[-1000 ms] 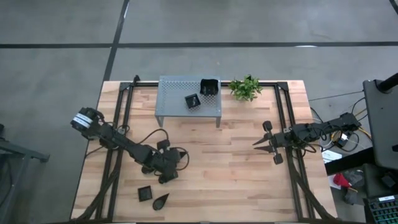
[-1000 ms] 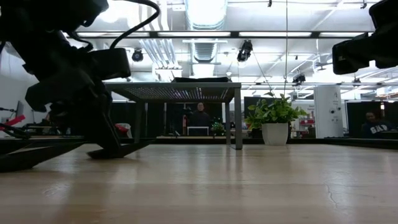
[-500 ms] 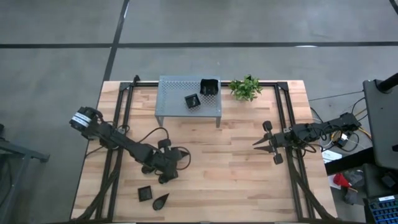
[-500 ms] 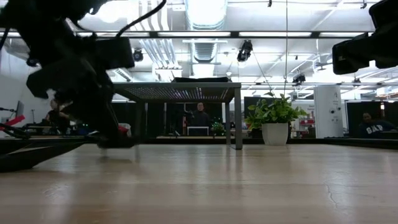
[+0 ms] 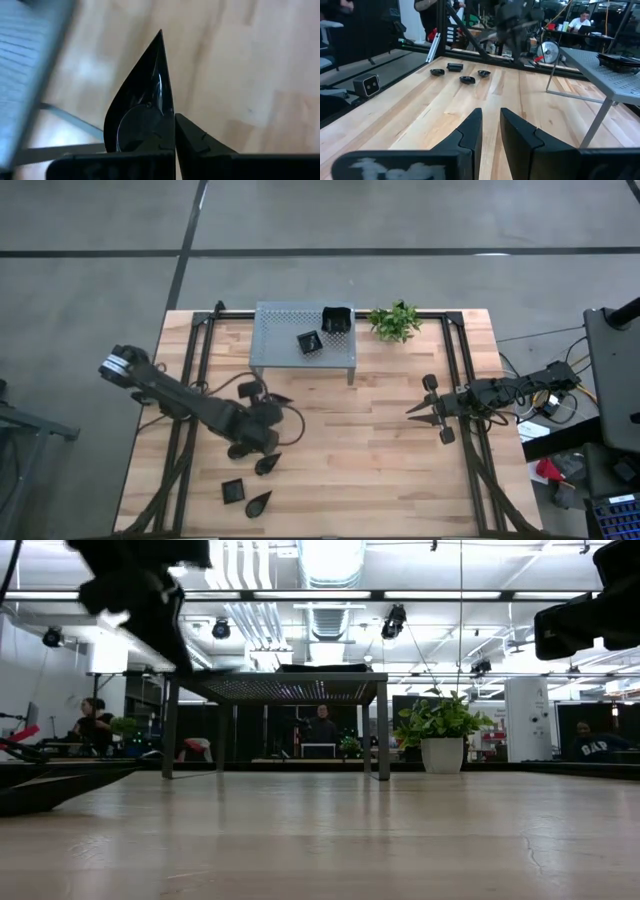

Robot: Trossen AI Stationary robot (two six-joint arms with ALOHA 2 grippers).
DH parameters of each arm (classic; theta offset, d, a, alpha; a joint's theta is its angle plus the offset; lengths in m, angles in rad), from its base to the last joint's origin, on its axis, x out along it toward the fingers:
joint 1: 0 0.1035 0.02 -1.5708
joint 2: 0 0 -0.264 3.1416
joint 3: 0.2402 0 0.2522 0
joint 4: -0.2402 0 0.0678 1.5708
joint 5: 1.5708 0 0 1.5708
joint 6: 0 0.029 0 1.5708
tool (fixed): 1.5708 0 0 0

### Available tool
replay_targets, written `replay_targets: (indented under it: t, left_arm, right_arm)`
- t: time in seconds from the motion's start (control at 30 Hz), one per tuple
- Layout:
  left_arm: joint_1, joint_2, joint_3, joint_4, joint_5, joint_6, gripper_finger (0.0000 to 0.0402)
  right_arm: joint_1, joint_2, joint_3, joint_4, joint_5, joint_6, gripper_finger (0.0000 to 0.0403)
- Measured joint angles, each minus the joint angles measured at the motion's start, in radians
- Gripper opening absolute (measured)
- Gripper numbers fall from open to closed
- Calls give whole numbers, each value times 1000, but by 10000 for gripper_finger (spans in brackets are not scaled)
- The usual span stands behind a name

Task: Pick & Place Mini shaped plates
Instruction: Put the black drop-shaped plate on the shelf

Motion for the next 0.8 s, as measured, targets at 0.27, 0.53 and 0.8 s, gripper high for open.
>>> replay_targets:
  t: [0.27,0.53,0.8]
  left_arm:
    - [99,-132,61,-34,-89,45,0]
    - [329,-199,63,-33,-111,147,0]
    - [586,-171,61,-29,-24,403,0]
  right_arm:
    - [0,0,0,0,-2,-1,63]
    - [0,0,0,0,-2,-1,63]
    - [0,0,0,0,-2,-1,63]
